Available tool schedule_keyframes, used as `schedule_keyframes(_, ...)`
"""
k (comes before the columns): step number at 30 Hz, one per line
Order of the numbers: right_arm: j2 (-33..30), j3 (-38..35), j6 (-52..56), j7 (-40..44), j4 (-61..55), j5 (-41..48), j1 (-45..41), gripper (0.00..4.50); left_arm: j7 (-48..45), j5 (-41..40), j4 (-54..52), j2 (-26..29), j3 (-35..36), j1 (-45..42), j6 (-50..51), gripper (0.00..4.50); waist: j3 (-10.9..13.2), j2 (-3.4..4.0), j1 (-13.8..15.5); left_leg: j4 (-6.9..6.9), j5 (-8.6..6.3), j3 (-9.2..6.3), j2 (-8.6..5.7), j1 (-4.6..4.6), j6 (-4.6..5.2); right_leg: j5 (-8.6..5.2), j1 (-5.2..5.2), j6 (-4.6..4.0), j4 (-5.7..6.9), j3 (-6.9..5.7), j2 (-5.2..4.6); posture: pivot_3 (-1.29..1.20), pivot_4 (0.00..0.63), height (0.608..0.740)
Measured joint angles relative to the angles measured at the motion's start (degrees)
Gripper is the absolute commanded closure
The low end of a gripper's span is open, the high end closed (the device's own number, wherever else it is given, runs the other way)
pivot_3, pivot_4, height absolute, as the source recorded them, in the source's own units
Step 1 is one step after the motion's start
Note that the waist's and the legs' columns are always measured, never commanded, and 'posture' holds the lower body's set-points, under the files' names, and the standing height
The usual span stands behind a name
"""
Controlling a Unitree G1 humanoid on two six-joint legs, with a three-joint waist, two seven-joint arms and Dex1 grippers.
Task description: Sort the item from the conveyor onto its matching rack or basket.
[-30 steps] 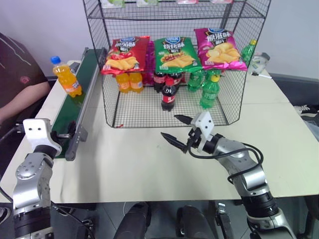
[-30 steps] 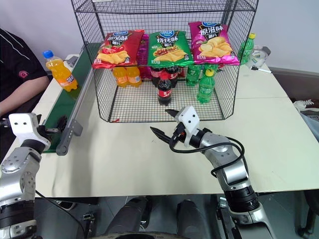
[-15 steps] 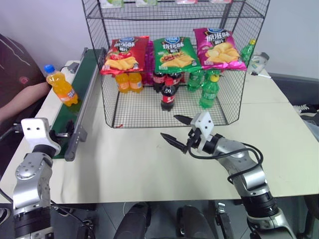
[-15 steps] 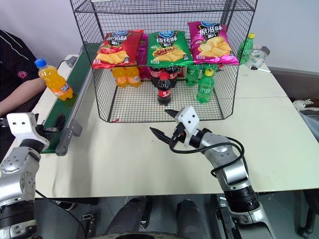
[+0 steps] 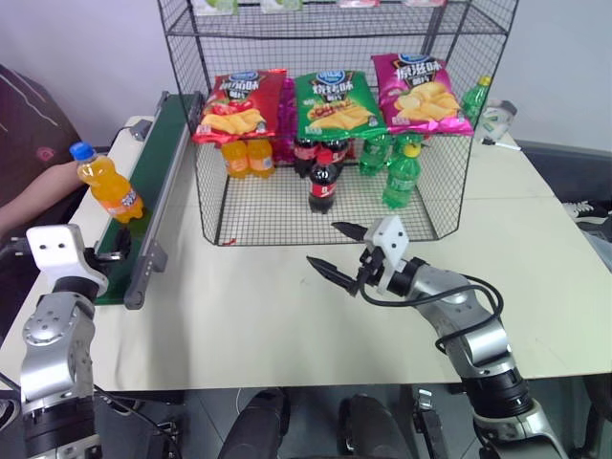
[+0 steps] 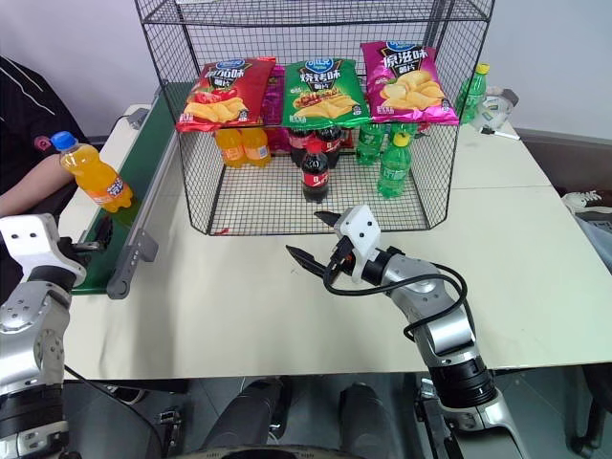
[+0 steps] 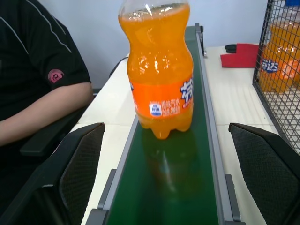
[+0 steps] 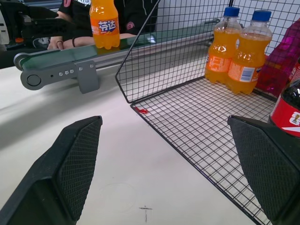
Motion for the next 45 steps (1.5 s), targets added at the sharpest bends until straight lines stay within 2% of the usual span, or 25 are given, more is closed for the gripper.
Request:
schedule_keyframes(28, 0.4, 0.8, 0.0, 0.3, 0.0, 0.0, 0.0, 0.00, 1.6, -0.2, 0.3, 0.2, 2.3, -1.1, -1.4, 0.06, 0.0, 0.00, 0.0, 0.00, 0.00, 0.00, 0.00, 0.00, 0.00, 0.01, 0.00, 0.01, 0.00, 0.00, 0.00, 0.00, 0.150, 0.740)
schedule_keyframes(29, 0.4, 0.8, 0.0, 0.3, 0.0, 0.0, 0.0, 0.00, 1.7, -0.2, 0.3, 0.2, 2.3, -1.1, -1.4, 0.57, 0.0, 0.00, 0.0, 0.00, 0.00, 0.00, 0.00, 0.00, 0.00, 0.01, 0.00, 0.01, 0.01, 0.00, 0.01, 0.00, 0.150, 0.740)
schedule_keyframes(30, 0.4, 0.8, 0.0, 0.3, 0.0, 0.0, 0.0, 0.00, 1.7, -0.1, 0.3, 0.2, 2.3, -1.1, -1.4, 0.82, 0.0, 0.00, 0.0, 0.00, 0.00, 0.00, 0.00, 0.00, 0.00, 0.01, 0.00, 0.01, 0.01, 0.00, 0.00, 0.00, 0.150, 0.740)
schedule_keyframes(32, 0.4, 0.8, 0.0, 0.4, 0.0, 0.0, 0.0, 0.00, 1.7, -0.5, 0.0, -0.3, 2.3, -1.1, -1.8, 1.70, 0.0, 0.00, 0.0, 0.00, 0.00, 0.00, 0.00, 0.00, 0.00, 0.01, 0.00, 0.01, 0.01, 0.00, 0.00, 0.00, 0.150, 0.740)
schedule_keyframes(33, 0.4, 0.9, 0.0, 0.4, 0.0, 0.0, -0.1, 0.00, 1.6, -0.5, -0.6, -0.3, 2.1, -1.1, -2.0, 2.03, 0.0, -0.01, 0.0, 0.00, 0.00, 0.00, 0.00, 0.01, 0.00, 0.01, 0.00, 0.01, 0.01, 0.00, 0.00, 0.00, 0.150, 0.740)
schedule_keyframes(34, 0.4, 0.9, 0.0, 0.4, 0.0, 0.0, -0.1, 0.00, 1.8, -0.5, -0.6, -0.3, 2.1, -0.9, -2.0, 2.17, 0.0, -0.01, 0.0, -0.01, 0.00, 0.00, 0.00, 0.01, 0.00, 0.01, -0.01, 0.01, 0.02, 0.00, 0.01, 0.00, 0.150, 0.740)
schedule_keyframes(45, 0.3, 0.9, 0.3, 0.5, 0.0, 0.0, -0.1, 0.00, 1.8, -0.8, -2.2, -0.2, 2.2, -0.6, -0.3, 2.17, 0.0, -0.02, 0.1, 0.01, 0.00, 0.00, 0.00, 0.01, 0.00, 0.01, 0.00, 0.00, 0.03, -0.01, 0.01, 0.00, 0.150, 0.740)
